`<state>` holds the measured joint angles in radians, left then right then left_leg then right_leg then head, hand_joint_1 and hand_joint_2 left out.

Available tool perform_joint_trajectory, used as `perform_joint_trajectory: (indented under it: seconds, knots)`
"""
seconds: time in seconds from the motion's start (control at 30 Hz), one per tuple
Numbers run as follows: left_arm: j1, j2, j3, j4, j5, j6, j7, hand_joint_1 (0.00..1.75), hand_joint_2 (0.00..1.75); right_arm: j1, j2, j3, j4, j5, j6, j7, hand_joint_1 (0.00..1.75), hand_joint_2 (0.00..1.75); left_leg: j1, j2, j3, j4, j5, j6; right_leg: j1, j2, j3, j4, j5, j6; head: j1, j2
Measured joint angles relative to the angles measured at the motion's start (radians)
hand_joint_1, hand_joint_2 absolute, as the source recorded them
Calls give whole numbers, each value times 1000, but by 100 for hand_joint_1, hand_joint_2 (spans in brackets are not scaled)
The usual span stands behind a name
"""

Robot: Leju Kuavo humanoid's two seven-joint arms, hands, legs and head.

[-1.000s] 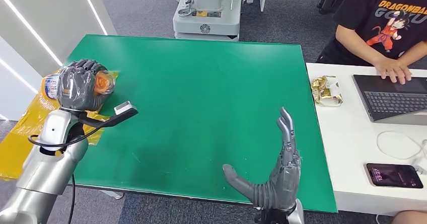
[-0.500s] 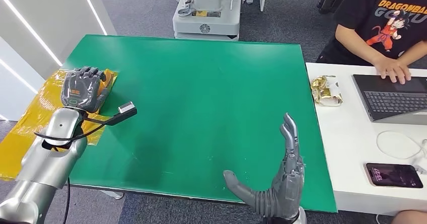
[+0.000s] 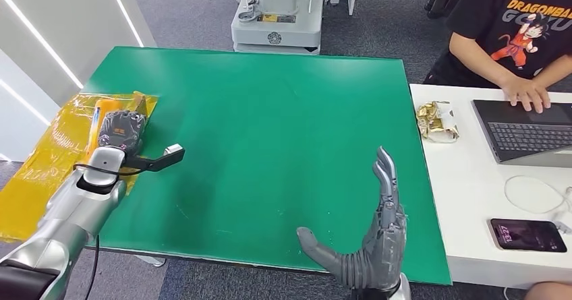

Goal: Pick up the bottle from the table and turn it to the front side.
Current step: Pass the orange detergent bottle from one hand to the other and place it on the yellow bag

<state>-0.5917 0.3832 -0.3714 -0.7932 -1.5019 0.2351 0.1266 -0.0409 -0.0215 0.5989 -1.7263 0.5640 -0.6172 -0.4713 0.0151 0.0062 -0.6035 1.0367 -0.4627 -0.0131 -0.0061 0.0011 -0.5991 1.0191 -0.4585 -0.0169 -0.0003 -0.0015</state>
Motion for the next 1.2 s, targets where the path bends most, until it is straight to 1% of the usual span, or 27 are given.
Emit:
perform_joint_trajectory:
  seconds: [0.07, 0.1, 0.2, 0.23, 0.37, 0.5, 0.57, 0.63, 0.7, 0.77, 0.9, 0.97, 1.07, 1.2]
  knots:
    - [23, 1, 13, -7, 0, 9, 0, 175, 175, -8, 0, 0, 5, -7, -1, -2, 0, 175, 0, 0, 0, 0, 0, 0, 0, 0, 0, 0, 0, 0, 0, 0]
    - [35, 0, 19, -14, 0, 15, -2, 158, 175, -11, 0, 0, 7, -9, -1, -2, 0, 175, 0, 0, 0, 0, 0, 0, 0, 0, 0, 0, 0, 0, 0, 0]
    - [74, -5, 45, -63, 16, 71, -32, 27, 175, -20, 1, 0, 12, -15, 0, -1, 0, 175, 0, 0, 0, 0, 0, 0, 0, 0, 0, 0, 0, 0, 0, 0]
    - [88, -10, 57, -91, 36, 106, -52, 0, 175, -22, 1, 0, 14, -16, 0, 1, 0, 175, 0, 0, 0, 0, 0, 0, 0, 0, 0, 0, 0, 0, 0, 0]
    - [149, -54, 94, -243, 183, 249, -134, 0, 175, -32, 4, 1, 21, -17, 5, 7, 0, 175, -1, 0, 0, 0, 0, 0, 0, -1, 0, -1, 0, 0, 0, 0]
    - [194, -99, 99, -381, 344, 355, -227, 0, 175, -36, 10, 1, 30, -16, 12, 8, 0, 175, -1, -1, 0, 0, 0, 0, 0, -1, 0, -1, 0, 0, 0, 0]
    - [209, -124, 96, -436, 438, 404, -287, 0, 175, -37, 13, 1, 36, -14, 12, 4, 0, 175, -1, -1, 0, 0, 0, 0, 0, -2, 0, -2, 0, 0, 0, 0]
    - [216, -154, 91, -479, 553, 438, -371, 0, 175, -37, 16, 2, 42, -11, 8, -1, 0, 175, -1, -1, 0, 0, 0, 1, 0, -2, 0, -2, 0, 0, 0, 0]
    - [221, -192, 87, -512, 675, 454, -469, 0, 175, -37, 18, 2, 49, -10, 3, -5, 0, 175, -1, -2, 0, 0, 0, 1, 0, -2, 1, -1, 0, 0, 0, 0]
    - [228, -232, 84, -536, 779, 457, -550, 0, 175, -37, 19, 3, 56, -10, -2, -9, 0, 175, -1, -1, 0, 0, 0, 1, 0, -2, 1, -1, 0, 0, 0, 0]
    - [274, -330, 68, -594, 1091, 457, -710, 0, 175, -38, 19, 8, 68, -10, -12, -16, 0, 175, -1, -1, 0, 0, 0, 1, 0, -2, 1, -2, 0, 0, 0, 0]
    - [314, -383, 51, -629, 1216, 457, -757, 0, 175, -39, 19, 11, 73, -7, -20, -16, 0, 175, -1, -2, 0, 0, -1, 1, 0, -3, 1, -2, 0, 1, 0, 0]
    - [368, -449, 21, -671, 1366, 456, -795, 0, 175, -38, 19, 16, 76, 8, -26, -7, 0, 175, -1, -2, -1, 0, -1, 2, 0, -2, 1, -2, 0, 1, 0, 0]
    - [424, -498, 2, -723, 1489, 454, -820, 0, 175, -34, 19, 20, 76, 21, -34, 4, 0, 175, -1, -2, -1, 0, -1, 2, 0, -2, 1, -2, 0, 1, 0, 0]
